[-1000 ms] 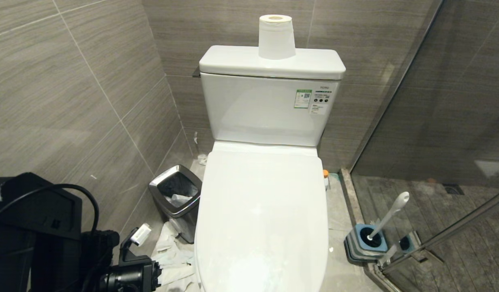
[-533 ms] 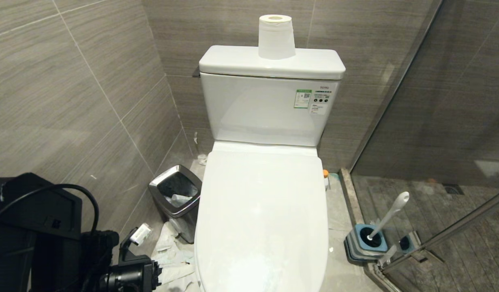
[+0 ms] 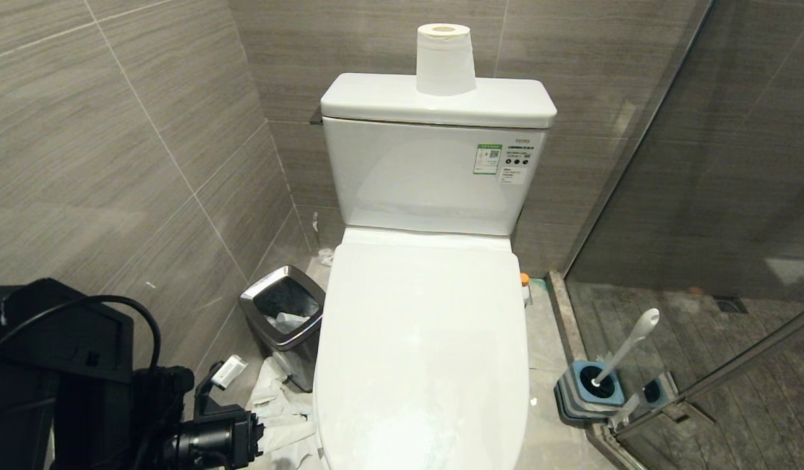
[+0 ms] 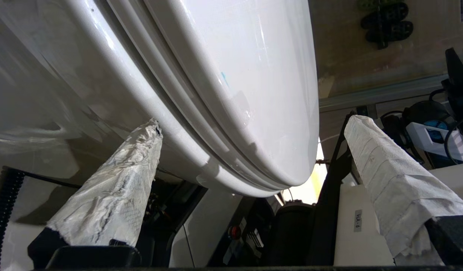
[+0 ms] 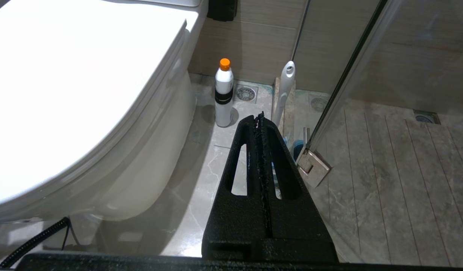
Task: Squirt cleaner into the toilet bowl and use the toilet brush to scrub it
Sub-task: Use the left hand to lift the toilet lid slightly
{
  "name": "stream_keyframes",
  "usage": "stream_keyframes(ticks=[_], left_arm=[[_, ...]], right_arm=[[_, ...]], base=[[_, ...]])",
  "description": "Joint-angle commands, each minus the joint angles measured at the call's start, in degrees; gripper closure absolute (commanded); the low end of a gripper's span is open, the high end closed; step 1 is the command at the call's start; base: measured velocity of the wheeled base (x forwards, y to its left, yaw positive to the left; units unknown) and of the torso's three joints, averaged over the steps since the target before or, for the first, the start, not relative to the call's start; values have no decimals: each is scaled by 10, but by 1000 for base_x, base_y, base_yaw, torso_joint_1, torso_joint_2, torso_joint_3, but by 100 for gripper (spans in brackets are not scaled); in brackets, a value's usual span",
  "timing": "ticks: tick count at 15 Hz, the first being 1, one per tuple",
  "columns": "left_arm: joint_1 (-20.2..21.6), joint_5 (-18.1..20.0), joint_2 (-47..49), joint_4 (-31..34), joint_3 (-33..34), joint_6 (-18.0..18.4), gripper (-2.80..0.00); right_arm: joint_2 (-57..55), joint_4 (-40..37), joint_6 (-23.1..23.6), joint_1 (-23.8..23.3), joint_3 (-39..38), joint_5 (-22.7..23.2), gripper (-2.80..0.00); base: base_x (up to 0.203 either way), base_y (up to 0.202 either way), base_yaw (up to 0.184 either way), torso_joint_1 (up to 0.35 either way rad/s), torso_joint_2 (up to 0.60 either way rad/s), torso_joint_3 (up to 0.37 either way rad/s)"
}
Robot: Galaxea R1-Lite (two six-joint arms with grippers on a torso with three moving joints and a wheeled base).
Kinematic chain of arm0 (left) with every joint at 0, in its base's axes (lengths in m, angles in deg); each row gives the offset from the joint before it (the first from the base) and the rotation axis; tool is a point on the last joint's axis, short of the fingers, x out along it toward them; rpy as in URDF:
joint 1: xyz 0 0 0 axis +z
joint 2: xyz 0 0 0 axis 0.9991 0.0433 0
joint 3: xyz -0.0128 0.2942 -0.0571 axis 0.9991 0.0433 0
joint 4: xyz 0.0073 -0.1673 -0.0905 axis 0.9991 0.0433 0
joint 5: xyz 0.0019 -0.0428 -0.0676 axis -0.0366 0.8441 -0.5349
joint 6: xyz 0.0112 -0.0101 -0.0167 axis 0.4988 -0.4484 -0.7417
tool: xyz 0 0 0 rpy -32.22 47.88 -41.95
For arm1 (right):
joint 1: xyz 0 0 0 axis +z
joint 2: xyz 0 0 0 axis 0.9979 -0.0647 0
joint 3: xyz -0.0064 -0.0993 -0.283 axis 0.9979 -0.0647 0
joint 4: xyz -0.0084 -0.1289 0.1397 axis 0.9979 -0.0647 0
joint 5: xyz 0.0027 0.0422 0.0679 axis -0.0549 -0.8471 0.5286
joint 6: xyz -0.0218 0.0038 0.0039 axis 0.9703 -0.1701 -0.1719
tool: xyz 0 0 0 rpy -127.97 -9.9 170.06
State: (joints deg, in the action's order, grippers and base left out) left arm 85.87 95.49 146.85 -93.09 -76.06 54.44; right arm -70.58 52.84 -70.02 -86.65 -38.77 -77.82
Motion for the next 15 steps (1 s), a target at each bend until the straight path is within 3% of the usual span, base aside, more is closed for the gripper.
stream_keyframes(ticks=[1,15], left_arm=[[0,4,1,-5,-10,-5,-280],[7,8,0,-5,-40,-44,-280]], right_arm=[[0,0,0,0,-7,0,0],[0,0,0,0,-7,0,0]], base=[[0,0,0,0,0,0],[0,0,0,0,1,-33]])
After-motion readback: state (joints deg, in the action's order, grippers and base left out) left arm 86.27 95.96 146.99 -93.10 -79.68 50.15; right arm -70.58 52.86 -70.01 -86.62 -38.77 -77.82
